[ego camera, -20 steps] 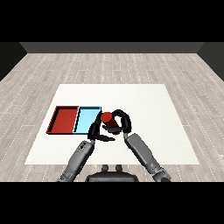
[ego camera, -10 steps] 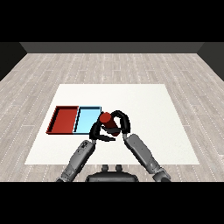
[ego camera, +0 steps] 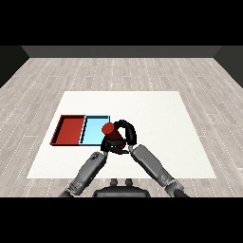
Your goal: Pick the red can and put it in the red box
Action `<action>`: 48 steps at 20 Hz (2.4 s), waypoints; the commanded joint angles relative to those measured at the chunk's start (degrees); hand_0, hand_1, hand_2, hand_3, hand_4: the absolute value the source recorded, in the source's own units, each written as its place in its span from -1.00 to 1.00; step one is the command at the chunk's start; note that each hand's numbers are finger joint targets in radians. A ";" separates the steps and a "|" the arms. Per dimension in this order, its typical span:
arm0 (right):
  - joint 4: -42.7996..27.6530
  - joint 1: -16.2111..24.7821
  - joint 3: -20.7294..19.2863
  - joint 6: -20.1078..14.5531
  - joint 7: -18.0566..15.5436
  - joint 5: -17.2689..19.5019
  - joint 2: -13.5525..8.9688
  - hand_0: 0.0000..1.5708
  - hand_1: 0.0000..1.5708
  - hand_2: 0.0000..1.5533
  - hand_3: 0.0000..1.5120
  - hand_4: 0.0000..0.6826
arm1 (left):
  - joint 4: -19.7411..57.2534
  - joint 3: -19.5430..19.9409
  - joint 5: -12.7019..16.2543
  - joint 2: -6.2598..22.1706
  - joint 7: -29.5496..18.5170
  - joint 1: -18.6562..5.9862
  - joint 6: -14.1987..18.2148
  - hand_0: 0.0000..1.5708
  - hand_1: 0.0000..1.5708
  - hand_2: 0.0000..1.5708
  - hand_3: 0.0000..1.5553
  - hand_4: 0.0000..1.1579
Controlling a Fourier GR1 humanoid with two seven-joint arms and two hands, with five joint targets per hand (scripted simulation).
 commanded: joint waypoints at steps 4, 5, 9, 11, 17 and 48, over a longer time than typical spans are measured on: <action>0.24 -2.44 1.96 -2.00 1.28 -0.84 0.01 0.89 0.89 0.87 0.82 0.81 | 2.85 0.96 2.46 -0.02 -2.30 -2.93 -0.36 -1.00 -1.00 -1.00 -1.00 -1.00; 1.10 -1.88 4.47 -3.95 -0.46 -2.11 0.01 0.89 0.89 0.87 0.82 0.82 | -0.92 -1.15 0.45 -0.02 -2.09 1.16 0.25 -1.00 -1.00 -1.00 -1.00 -1.00; 2.96 1.24 9.66 -6.35 -7.27 -5.86 0.01 0.89 0.89 0.88 0.81 0.89 | -3.63 0.76 -0.48 -0.01 4.76 -2.62 1.73 -1.00 -1.00 -1.00 -1.00 -0.63; 3.91 -3.19 5.21 -2.82 -3.34 -4.46 0.01 0.87 0.87 0.87 0.81 0.85 | 1.18 -1.98 -0.56 0.00 1.91 -3.15 7.22 -1.00 -1.00 -1.00 -1.00 -0.26; -2.68 1.16 9.12 -6.99 -2.34 -2.97 0.00 0.87 0.87 0.86 0.82 0.84 | 1.02 -3.68 3.93 0.00 5.46 -3.21 18.66 1.00 1.00 0.95 0.84 0.59; 0.39 0.75 1.02 -0.08 -3.26 -0.21 -0.01 -1.00 -1.00 -1.00 -1.00 -1.00 | -1.94 -1.79 -1.93 -0.02 3.66 0.18 23.47 1.00 1.00 1.00 0.94 0.98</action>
